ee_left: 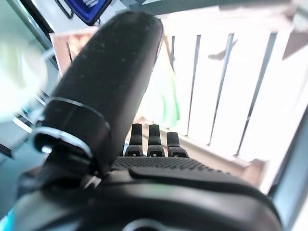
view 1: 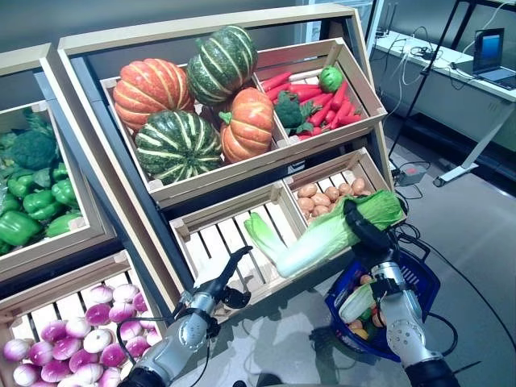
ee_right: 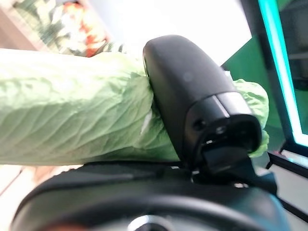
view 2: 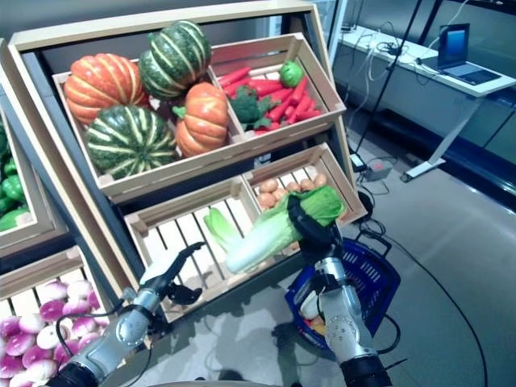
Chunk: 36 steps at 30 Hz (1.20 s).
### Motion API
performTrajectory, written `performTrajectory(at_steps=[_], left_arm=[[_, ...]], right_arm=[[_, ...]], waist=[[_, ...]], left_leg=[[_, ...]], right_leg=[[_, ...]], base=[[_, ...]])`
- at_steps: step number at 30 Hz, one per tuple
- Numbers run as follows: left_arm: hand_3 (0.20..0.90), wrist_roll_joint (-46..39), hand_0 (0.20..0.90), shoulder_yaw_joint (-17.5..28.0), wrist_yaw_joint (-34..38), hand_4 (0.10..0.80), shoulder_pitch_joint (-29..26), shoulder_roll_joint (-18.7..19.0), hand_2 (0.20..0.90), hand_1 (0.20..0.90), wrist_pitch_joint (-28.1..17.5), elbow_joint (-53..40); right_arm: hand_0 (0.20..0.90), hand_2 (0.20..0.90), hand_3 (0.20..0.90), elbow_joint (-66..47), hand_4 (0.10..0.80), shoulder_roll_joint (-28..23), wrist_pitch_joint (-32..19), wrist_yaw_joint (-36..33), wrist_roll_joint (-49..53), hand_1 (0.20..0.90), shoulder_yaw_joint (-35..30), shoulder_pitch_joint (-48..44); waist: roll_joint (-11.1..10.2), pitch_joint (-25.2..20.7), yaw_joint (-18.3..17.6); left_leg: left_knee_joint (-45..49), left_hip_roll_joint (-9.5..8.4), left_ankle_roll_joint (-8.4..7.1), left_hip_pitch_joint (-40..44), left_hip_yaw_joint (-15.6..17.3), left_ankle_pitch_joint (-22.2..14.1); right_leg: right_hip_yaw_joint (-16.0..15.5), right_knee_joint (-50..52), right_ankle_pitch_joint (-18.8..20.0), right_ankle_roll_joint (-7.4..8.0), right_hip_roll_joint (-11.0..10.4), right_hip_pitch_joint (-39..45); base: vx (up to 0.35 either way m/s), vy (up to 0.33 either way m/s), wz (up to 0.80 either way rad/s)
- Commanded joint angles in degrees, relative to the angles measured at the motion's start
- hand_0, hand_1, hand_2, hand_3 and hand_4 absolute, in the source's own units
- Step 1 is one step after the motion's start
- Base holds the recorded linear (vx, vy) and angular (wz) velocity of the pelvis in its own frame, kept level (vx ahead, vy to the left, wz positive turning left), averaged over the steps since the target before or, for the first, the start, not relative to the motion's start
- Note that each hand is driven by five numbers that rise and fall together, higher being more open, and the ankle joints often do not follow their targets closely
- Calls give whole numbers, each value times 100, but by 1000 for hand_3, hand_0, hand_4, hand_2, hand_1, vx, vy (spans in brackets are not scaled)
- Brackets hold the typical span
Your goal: Put vegetables into the basket
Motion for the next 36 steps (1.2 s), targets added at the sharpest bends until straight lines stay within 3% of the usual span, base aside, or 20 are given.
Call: performTrajectory(at_steps=[1,8,12,17,23,32,36], left_arm=[[900,-593,900,769,305,800,-488,28,900,900,-392,10],[900,-1718,900,1142,-166,800,-330,-217,900,900,-583,-19],[900,-2164,900,1084,-473,800,-350,-384,900,900,-582,68],[900,-2102,900,890,-569,800,-433,-338,900,900,-693,52],[900,-2078,900,711,-660,800,-598,-160,900,900,-747,3],[900,-2325,900,329,-1100,800,-835,207,900,900,-611,-82],[900,-2416,900,239,-1245,800,-821,304,900,900,-652,-185]], right_arm=[[300,300,300,-321,400,-11,-641,-91,-531,300,-502,-237],[300,300,300,257,400,89,-1014,-766,-1080,300,-692,-1],[300,300,300,767,400,82,-1243,-1270,-1457,300,-766,-52],[300,300,300,1226,400,-137,-1298,-1859,-1648,300,-866,-259],[300,300,300,1826,400,-593,-1185,-2515,-2260,300,-959,-639],[300,300,300,3053,400,-1956,-840,-3274,-2588,300,-1128,-1997],[300,300,300,3064,400,-2143,-807,-3399,-2427,300,-1196,-2211]], waist=[[-91,-14,-60],[-101,57,-120],[-89,70,-150],[-76,80,-136],[-86,113,-44],[-91,292,261],[-74,325,315]], left_leg=[[14,35,35,105,-94,-175],[14,55,30,98,-50,-167],[14,75,23,126,-9,-180],[14,85,19,142,18,-194],[14,81,30,170,11,-192],[290,91,30,81,-79,-266],[306,70,32,47,-147,-277]], right_leg=[[153,63,227,-166,-99,86],[212,55,257,-173,-86,64],[251,43,265,-177,-69,81],[294,48,261,-182,-39,81],[284,84,243,-194,-23,87],[190,307,139,-245,-59,59],[131,360,102,-239,-79,69]], base=[[-19,-8,-6],[-24,-17,-7],[3,-8,-6],[15,-11,-4],[22,-27,-5],[9,-47,-4],[14,-26,1]])
